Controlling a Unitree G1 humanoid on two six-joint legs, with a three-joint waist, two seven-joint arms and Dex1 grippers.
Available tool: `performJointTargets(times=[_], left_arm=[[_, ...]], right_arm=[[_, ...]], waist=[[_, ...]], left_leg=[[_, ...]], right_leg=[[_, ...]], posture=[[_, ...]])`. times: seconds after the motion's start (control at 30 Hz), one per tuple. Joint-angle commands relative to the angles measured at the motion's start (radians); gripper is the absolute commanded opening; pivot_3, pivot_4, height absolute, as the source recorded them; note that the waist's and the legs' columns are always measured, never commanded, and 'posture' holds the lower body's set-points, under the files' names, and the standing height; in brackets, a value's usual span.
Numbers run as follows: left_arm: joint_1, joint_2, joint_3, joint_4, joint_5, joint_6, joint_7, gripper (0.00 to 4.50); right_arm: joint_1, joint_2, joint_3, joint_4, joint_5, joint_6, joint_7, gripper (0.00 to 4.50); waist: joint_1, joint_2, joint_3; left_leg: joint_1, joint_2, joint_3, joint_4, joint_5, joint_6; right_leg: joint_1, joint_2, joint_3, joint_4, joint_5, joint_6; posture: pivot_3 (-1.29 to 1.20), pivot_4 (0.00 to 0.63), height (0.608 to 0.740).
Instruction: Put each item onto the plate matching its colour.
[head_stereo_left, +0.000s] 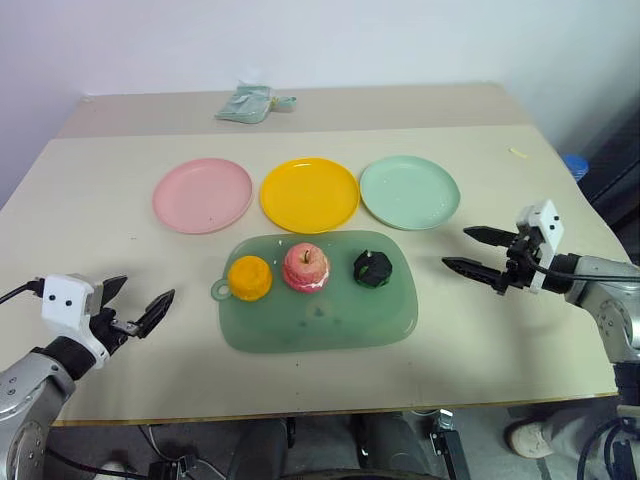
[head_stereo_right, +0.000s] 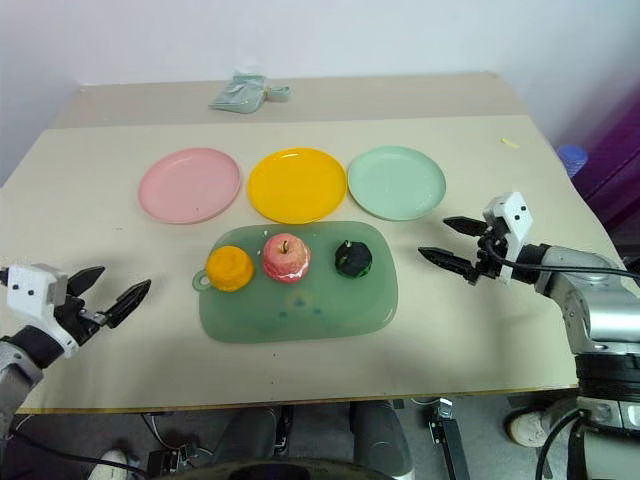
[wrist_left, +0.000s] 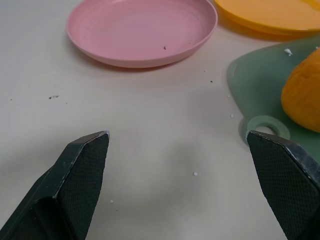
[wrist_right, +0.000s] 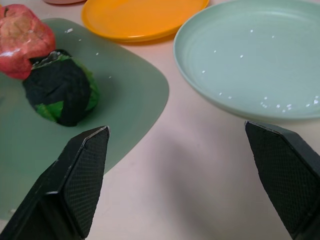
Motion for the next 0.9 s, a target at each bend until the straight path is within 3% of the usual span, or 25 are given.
performJointTargets(times=[0.03, 0.37, 0.6, 0.9], left_arm=[[-0.005, -0.009, 0.019, -0.039, -0.005, -0.007, 0.022, 4.5], [-0.047, -0.039, -0.007, -0.047, -0.015, -0.006, 0.053, 4.5], [-0.17, -0.039, -0.043, 0.013, -0.06, 0.009, 0.049, 4.5], [-0.372, 0.034, -0.145, 0.121, -0.153, 0.066, -0.13, 4.5]], right_arm=[[-0.026, 0.009, 0.0, -0.003, -0.007, -0.01, -0.01, 4.4], [-0.056, 0.032, -0.003, 0.014, -0.04, -0.054, -0.058, 4.4], [0.009, 0.054, -0.06, -0.086, -0.013, -0.031, -0.144, 4.4], [0.147, 0.062, -0.123, -0.349, 0.093, 0.072, -0.197, 4.4]], waist=[[-0.001, 0.0, 0.0], [-0.001, 0.0, 0.0], [0.002, 0.0, 0.0], [0.0, 0.0, 0.0]], left_leg=[[0.0, 0.0, 0.0, 0.0, 0.0, 0.0], [0.0, -0.001, 0.0, 0.0, 0.0, 0.0], [0.0, -0.001, 0.0, 0.0, 0.0, 0.0], [0.0, -0.002, 0.0, 0.0, 0.0, 0.0]], right_leg=[[0.0, 0.0, 0.0, 0.0, 0.0, 0.0], [0.0, 0.0, 0.0, 0.0, 0.0, 0.0], [0.0, 0.0, 0.0, 0.0, 0.0, 0.0], [0.0, 0.001, 0.0, 0.001, 0.0, 0.0]], posture=[[0.0, 0.15, 0.74], [0.0, 0.15, 0.74], [0.0, 0.15, 0.74], [0.0, 0.15, 0.74]])
